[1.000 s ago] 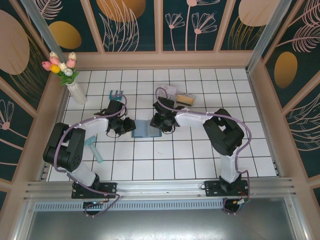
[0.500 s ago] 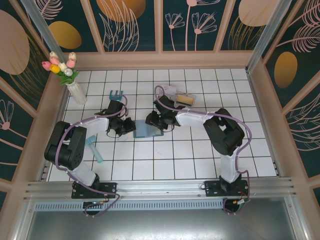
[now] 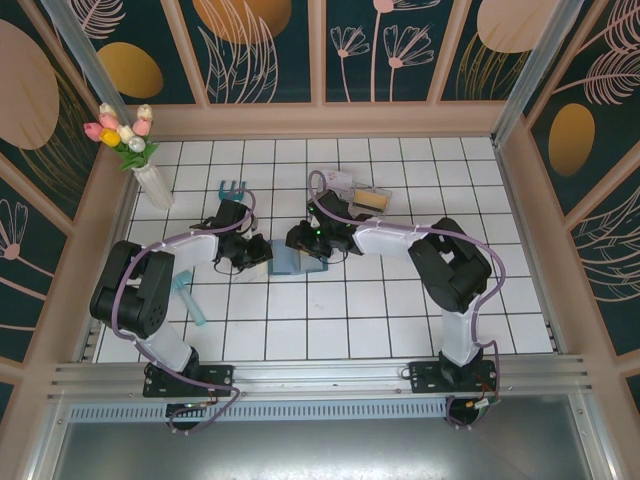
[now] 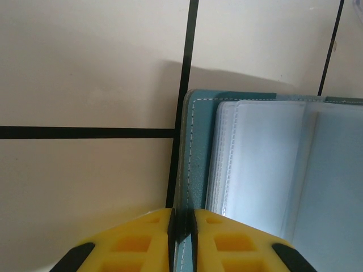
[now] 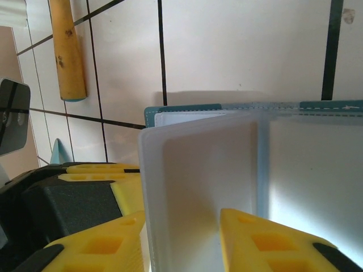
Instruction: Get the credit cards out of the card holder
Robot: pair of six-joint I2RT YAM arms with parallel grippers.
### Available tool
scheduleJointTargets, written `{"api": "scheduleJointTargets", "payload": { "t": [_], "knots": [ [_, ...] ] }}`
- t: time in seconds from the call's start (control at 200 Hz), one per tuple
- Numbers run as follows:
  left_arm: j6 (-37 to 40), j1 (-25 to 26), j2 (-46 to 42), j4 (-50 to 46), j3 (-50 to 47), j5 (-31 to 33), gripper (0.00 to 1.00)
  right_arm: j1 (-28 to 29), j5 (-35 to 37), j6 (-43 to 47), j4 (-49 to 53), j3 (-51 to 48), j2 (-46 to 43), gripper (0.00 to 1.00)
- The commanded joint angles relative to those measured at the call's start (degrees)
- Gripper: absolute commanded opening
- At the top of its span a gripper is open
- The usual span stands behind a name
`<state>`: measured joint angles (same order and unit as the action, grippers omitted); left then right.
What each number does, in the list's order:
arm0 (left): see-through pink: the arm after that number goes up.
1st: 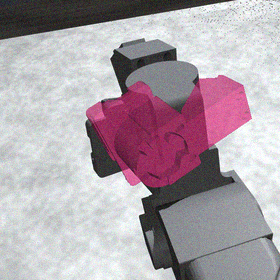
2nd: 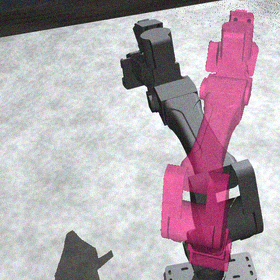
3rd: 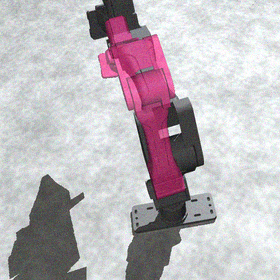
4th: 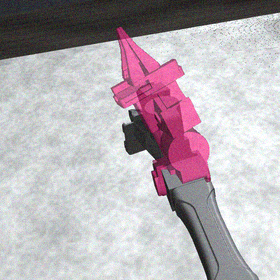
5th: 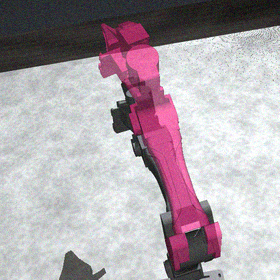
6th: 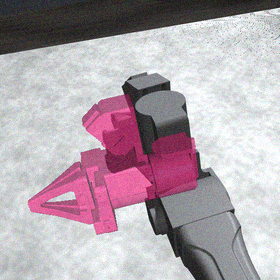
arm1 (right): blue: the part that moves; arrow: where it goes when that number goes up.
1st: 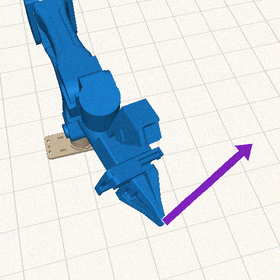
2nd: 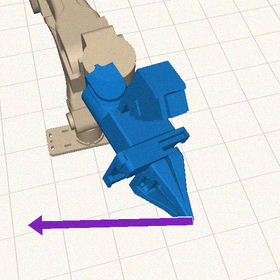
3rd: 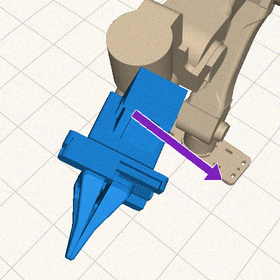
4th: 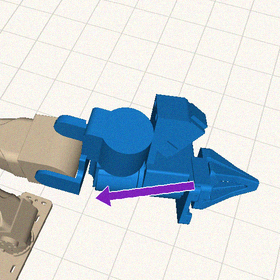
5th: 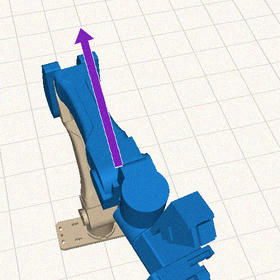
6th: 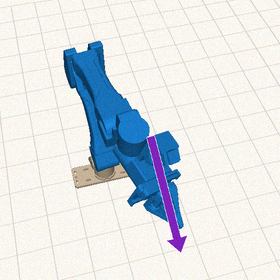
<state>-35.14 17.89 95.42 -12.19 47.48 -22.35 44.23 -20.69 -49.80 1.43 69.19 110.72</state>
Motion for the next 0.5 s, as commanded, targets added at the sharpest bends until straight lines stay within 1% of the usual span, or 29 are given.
{"api": "scheduleJointTargets", "payload": {
  "t": [0.0,0.08,0.18,0.365,0.495],
  "knots": [
    [0.94,-0.17,0.99,0.41,1.12,-1.38,0.18,-0.24,-0.56,0.93,-0.89,-0.49,-1.89,0.34],
    [0.93,-0.16,1.06,0.41,1.16,-1.47,0.18,-0.19,-0.89,0.9,-0.95,-0.37,-1.51,0.3],
    [0.94,-0.16,1.08,0.4,1.11,-1.54,0.18,-0.19,-1.28,0.94,-1.21,-0.37,-1.07,0.3],
    [1.03,-0.17,1.16,0.31,1.12,-1.59,0.18,-0.15,-3.36,0.71,-2.57,-0.45,-0.02,0.36],
    [1.12,-0.2,1.16,0.32,1.12,-1.73,0.18,-0.19,-3.18,0.77,-2.36,-0.46,0.31,0.4]
  ]
}}
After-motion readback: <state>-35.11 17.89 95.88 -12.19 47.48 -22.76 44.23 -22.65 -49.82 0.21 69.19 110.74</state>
